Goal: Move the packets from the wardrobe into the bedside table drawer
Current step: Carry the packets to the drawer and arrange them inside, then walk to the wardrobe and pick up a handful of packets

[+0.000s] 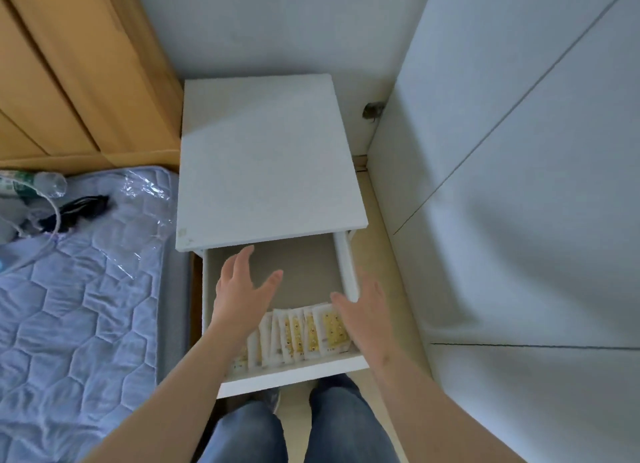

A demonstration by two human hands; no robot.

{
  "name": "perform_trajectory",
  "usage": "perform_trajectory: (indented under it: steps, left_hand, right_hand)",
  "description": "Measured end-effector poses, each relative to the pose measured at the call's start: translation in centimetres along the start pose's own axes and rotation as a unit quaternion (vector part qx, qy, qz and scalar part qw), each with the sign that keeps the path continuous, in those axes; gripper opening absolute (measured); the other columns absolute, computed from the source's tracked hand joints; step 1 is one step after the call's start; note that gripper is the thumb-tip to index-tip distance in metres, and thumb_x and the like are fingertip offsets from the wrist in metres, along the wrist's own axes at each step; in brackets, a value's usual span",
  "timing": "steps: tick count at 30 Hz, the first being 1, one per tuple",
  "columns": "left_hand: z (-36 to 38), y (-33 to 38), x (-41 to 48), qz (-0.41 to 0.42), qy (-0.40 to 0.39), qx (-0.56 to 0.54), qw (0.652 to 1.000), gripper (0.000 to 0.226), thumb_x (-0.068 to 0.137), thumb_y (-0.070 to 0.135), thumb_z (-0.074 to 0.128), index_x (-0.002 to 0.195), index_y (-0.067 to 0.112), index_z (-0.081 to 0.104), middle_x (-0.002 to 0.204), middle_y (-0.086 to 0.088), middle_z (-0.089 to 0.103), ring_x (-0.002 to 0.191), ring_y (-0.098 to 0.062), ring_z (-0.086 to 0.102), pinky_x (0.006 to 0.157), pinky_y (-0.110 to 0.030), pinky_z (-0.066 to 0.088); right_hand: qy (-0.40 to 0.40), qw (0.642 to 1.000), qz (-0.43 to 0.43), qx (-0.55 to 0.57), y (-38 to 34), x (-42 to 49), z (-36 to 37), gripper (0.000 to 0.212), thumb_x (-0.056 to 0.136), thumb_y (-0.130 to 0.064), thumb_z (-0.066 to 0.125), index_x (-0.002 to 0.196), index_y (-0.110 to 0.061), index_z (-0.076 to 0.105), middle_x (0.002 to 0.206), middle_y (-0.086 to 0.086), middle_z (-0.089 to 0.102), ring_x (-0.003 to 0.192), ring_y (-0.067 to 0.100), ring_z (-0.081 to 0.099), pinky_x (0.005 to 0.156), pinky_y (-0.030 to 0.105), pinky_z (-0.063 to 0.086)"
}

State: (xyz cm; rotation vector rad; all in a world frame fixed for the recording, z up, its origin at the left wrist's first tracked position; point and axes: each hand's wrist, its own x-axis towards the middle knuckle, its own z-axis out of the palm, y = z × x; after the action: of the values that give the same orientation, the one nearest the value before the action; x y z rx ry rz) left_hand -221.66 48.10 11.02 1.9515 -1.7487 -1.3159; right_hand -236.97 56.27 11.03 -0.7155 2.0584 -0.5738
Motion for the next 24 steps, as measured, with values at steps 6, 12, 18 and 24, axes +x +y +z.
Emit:
perform_trajectory:
  steps: [6, 12, 18, 24]
  left_hand:
    - [-2.8, 3.1, -3.2, 0.080, -0.181, 0.017, 0.980, 0.070, 0.090, 0.037, 0.059, 0.148, 0.028, 0.021, 0.156, 0.003, 0.011, 0.139, -0.022, 0.025, 0.104, -0.032, 0.030]
    - [-2.7, 6.1, -7.3, 0.164, -0.232, 0.031, 0.958, 0.067, 0.090, 0.038, 0.058, 0.147, 0.026, 0.025, 0.155, 0.001, 0.019, 0.137, -0.023, 0.029, 0.107, -0.040, 0.031]
    - [1.4, 9.0, -13.5, 0.226, -0.304, 0.055, 0.924, 0.060, 0.094, 0.029, 0.055, 0.146, 0.020, 0.028, 0.153, -0.006, 0.025, 0.138, -0.026, 0.029, 0.107, -0.041, 0.032]
    - [7.9, 9.3, -24.5, 0.261, -0.398, 0.063, 0.877, 0.057, 0.094, 0.027, 0.054, 0.145, 0.017, 0.031, 0.151, -0.008, 0.029, 0.136, -0.025, 0.033, 0.105, -0.035, 0.031]
  right_hand:
    - [0.134, 0.982, 0.026, 0.133, -1.5, -6.1, -0.5, 0.069, 0.090, -0.028, 0.057, 0.149, -0.027, 0.020, 0.155, -0.003, 0.023, 0.141, 0.019, 0.025, 0.111, 0.039, 0.026]
    - [0.223, 0.936, 0.056, 0.268, -0.6, -13.0, -1.1, 0.069, 0.091, -0.030, 0.057, 0.150, -0.028, 0.019, 0.157, -0.005, 0.018, 0.143, 0.017, 0.021, 0.114, 0.038, 0.022]
    - [0.323, 0.861, 0.089, 0.384, 4.1, -19.7, -3.3, 0.067, 0.090, -0.030, 0.057, 0.148, -0.030, 0.023, 0.154, -0.003, 0.023, 0.139, 0.020, 0.028, 0.112, 0.041, 0.030]
    - [0.414, 0.779, 0.119, 0.455, 12.3, -29.2, -5.3, 0.063, 0.092, -0.030, 0.055, 0.146, -0.032, 0.024, 0.152, 0.001, 0.025, 0.135, 0.023, 0.033, 0.104, 0.039, 0.033]
